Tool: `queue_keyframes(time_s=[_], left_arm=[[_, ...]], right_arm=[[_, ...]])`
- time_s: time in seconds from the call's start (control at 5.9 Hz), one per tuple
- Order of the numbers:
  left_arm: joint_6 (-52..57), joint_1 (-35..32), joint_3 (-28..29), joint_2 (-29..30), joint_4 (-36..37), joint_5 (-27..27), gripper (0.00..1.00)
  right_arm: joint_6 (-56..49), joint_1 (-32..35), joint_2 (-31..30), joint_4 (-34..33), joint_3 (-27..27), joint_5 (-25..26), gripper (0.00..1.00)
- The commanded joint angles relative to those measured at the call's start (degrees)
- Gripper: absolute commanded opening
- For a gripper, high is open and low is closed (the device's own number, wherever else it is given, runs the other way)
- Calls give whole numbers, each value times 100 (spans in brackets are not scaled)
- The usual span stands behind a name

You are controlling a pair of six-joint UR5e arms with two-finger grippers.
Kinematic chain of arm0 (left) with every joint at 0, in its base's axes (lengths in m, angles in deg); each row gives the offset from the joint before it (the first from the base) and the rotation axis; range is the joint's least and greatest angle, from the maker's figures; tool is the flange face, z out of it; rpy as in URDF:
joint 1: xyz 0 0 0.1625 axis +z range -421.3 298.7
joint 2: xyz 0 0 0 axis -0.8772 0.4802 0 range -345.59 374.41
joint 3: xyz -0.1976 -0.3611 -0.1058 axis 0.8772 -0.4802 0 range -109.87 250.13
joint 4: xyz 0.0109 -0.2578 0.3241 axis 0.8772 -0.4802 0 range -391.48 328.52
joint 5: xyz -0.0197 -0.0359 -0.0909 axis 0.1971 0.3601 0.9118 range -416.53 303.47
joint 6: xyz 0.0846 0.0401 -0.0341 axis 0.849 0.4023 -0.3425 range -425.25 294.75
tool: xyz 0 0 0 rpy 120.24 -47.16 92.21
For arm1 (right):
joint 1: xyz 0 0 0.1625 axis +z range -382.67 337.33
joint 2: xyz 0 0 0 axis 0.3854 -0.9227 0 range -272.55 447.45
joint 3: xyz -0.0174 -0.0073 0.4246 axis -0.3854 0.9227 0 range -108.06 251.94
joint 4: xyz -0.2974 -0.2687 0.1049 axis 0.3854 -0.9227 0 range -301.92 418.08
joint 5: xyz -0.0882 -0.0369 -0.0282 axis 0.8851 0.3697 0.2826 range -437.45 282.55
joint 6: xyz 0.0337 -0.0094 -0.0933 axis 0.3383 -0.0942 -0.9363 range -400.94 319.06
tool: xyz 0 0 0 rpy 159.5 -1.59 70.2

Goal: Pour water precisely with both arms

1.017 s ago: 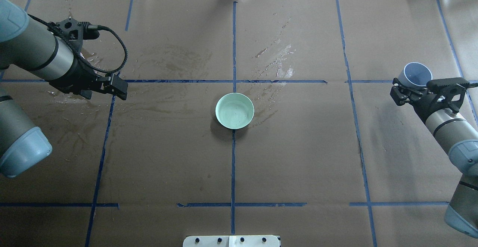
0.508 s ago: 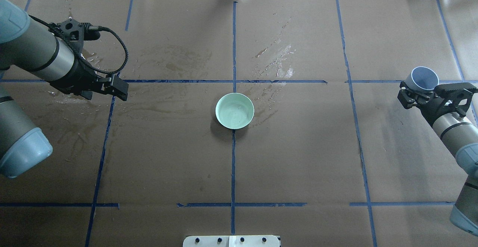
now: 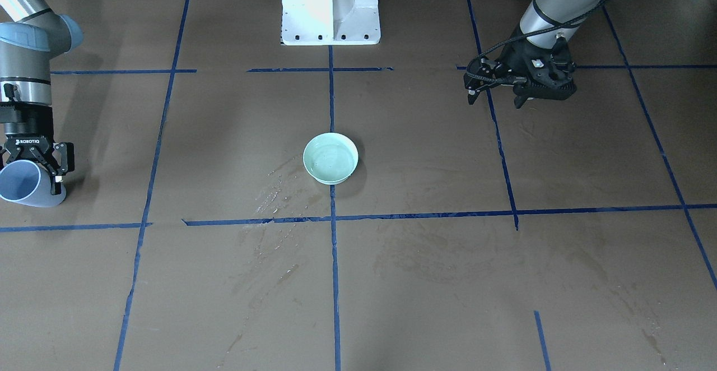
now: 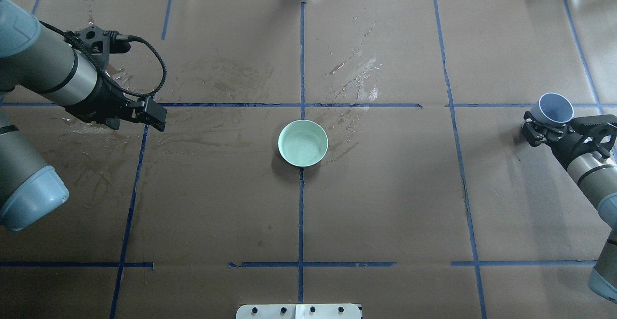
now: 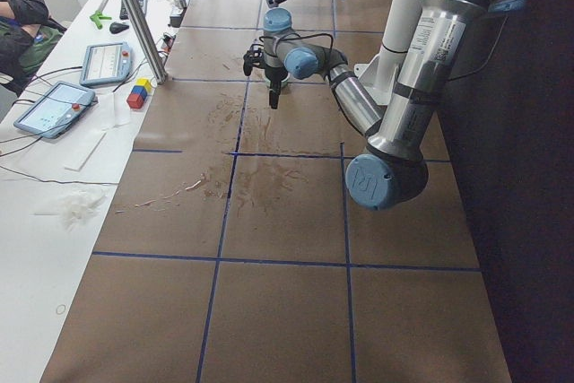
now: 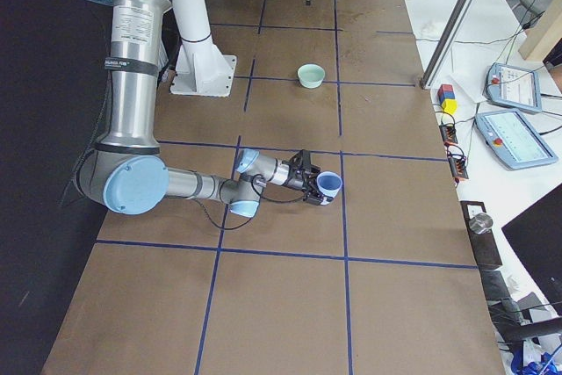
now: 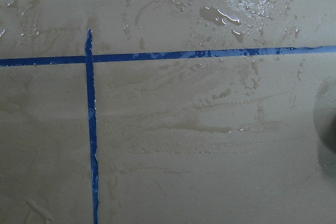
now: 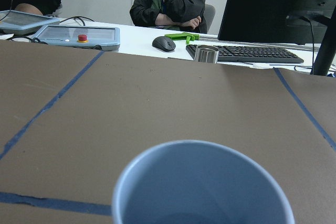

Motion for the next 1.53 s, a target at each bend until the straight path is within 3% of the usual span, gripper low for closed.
queue_keyframes(time_s=[0.0, 0.17, 0.34, 0.51, 1.36], left_arm=[[0, 6, 0, 0, 0, 0, 100], [0, 6, 0, 0, 0, 0, 100], [-9, 6, -8, 0, 0, 0, 100], [-9, 6, -9, 0, 0, 0, 100], [0, 6, -9, 0, 0, 0, 100]], right_arm=[[-1, -1, 4, 5, 20, 6, 67], [-1, -1, -5, 14, 20, 6, 76], [7, -1, -5, 14, 20, 15, 93], [7, -1, -22, 23, 20, 15, 97], [43, -1, -67, 390, 177, 59, 99]])
